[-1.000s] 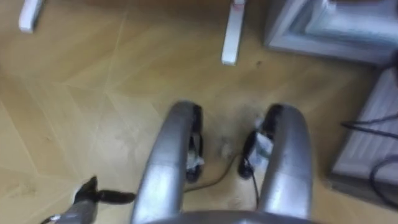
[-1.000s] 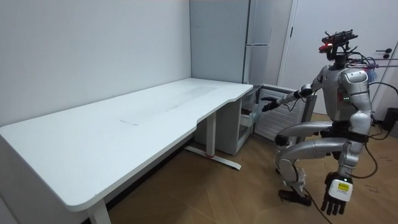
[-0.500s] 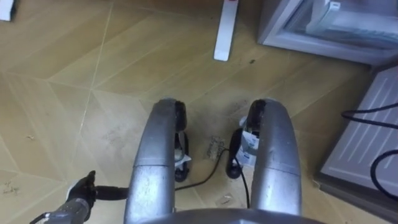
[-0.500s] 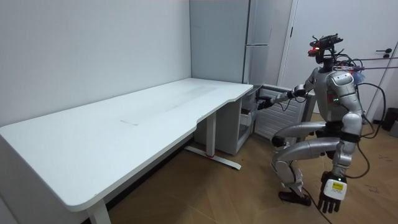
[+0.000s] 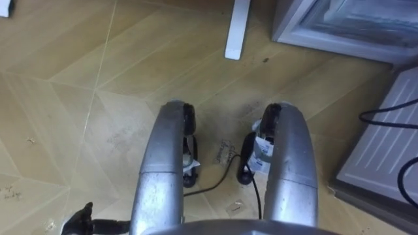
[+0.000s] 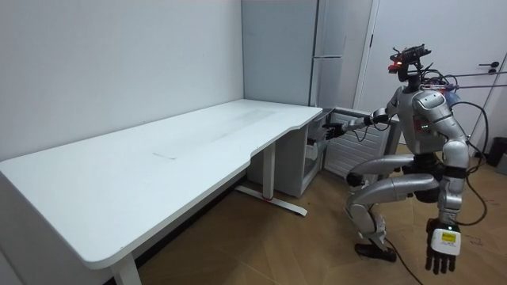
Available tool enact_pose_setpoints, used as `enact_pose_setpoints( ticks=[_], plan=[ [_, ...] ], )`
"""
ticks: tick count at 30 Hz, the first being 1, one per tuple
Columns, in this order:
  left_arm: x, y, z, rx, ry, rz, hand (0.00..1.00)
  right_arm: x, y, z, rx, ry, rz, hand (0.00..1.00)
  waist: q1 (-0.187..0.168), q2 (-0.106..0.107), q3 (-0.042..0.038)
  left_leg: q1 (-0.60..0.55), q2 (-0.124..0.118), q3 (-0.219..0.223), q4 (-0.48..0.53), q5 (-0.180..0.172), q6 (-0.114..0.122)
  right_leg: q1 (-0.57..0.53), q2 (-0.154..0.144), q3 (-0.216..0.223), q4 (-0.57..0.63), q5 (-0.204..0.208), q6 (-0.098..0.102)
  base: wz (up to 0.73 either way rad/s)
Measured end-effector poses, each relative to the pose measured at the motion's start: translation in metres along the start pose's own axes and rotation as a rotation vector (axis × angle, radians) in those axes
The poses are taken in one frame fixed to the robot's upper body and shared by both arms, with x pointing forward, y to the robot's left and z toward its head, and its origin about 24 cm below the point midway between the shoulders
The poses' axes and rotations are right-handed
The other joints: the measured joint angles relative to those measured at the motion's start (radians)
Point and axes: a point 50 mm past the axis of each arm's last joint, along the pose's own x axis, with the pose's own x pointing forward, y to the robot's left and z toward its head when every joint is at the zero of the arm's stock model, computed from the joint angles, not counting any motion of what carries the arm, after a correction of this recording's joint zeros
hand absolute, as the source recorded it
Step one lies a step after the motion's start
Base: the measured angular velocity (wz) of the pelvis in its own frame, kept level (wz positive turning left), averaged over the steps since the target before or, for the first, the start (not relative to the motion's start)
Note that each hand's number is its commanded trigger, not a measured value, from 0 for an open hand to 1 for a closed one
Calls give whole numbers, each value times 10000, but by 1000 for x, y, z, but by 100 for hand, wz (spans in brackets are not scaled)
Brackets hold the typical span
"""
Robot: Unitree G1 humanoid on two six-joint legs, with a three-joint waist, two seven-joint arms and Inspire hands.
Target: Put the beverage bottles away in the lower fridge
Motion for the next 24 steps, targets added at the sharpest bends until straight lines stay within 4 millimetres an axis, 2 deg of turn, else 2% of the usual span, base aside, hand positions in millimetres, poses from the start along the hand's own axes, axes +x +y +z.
enact_pose_setpoints(
  ticks=[2,9,15,19,21,24],
  plan=[
    [0,-1,-1,-205,16,-94,0,0,2,2,82,-137,-89,0,131,-15,8,-7,5,5,-45,10,-21,5,-48,-33,-21,-18,-75,0],
    [-4,2,-15,-210,393,-17,0,0,1,3,-55,-340,-291,0,191,-21,8,-43,-13,-57,-135,19,-19,75,-233,-200,-95,-76,-211,3],
    [-6,3,-18,-171,381,23,0,-1,-1,0,-222,-264,-752,0,282,-31,3,213,-39,-201,-600,142,-14,453,-237,-415,-591,-6,-163,2],
    [-7,7,-15,-159,163,92,0,-1,-3,0,-195,-246,-1210,0,335,-23,-4,518,-174,-294,-1138,305,-97,853,-344,-592,-1037,27,-237,12],
    [-8,8,-16,-143,132,161,0,-1,-4,0,-174,-273,-1400,0,433,-16,-8,643,-183,-320,-1299,340,-140,1005,-344,-668,-1197,67,-320,6],
    [-10,8,-19,-139,117,225,0,-1,-5,0,-175,-295,-1551,0,527,2,-18,754,-206,-405,-1514,398,-203,1176,-341,-776,-1404,78,-343,5]
  ],
)
